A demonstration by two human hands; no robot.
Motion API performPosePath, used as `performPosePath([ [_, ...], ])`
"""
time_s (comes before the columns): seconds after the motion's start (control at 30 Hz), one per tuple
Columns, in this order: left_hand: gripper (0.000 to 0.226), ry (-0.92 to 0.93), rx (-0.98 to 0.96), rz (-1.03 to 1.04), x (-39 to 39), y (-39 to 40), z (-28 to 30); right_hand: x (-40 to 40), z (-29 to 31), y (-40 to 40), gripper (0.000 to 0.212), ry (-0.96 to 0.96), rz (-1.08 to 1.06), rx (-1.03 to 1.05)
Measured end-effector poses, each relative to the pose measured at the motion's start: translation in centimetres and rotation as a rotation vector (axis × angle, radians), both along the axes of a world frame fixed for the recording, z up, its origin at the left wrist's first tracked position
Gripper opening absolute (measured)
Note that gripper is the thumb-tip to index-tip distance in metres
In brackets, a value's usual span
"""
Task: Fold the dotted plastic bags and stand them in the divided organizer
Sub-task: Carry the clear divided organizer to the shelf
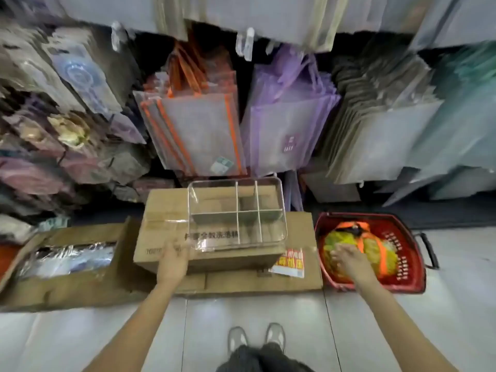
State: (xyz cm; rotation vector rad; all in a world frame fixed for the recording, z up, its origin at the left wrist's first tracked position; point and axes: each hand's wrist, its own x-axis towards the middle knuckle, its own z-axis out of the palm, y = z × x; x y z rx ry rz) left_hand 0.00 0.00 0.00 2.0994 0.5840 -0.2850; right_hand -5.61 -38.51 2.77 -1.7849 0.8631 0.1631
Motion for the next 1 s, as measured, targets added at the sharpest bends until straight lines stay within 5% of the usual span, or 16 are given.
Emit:
performPosePath([
  [0.2,0.048,0.171,0.144,-0.174,4.4,-2.5,-2.7,-1.5,-0.2,-0.5,0.025,-0.008,0.061,-0.142],
  [0.37,0.024,0.070,0.174,-0.089,5.3,-3.0,-4.1,-3.9,-0.5,-1.9,0.022,0.003,-0.025,-0.068],
  [0.53,0.027,0.028,-0.157,0.047,4.0,-6.4,-4.0,-6.1,-1.0,-4.1,0.023,0.029,-0.127,0.027],
  [0.63,0.021,0.006,-0.196,0.064,3.0,-9.7,-2.5,-7.4,-0.7,-6.7,0.024,0.027,-0.145,0.077],
  [0.77,0.059,-0.068,-0.250,0.028,1.7,-17.1,0.3,-10.1,-0.2,-12.6,0.021,0.001,-0.193,0.118],
  [1.0,0.046,-0.020,-0.424,-0.068,-2.7,-35.6,1.3,-18.6,0.5,-26.4,0.018,-0.020,-0.337,0.126],
])
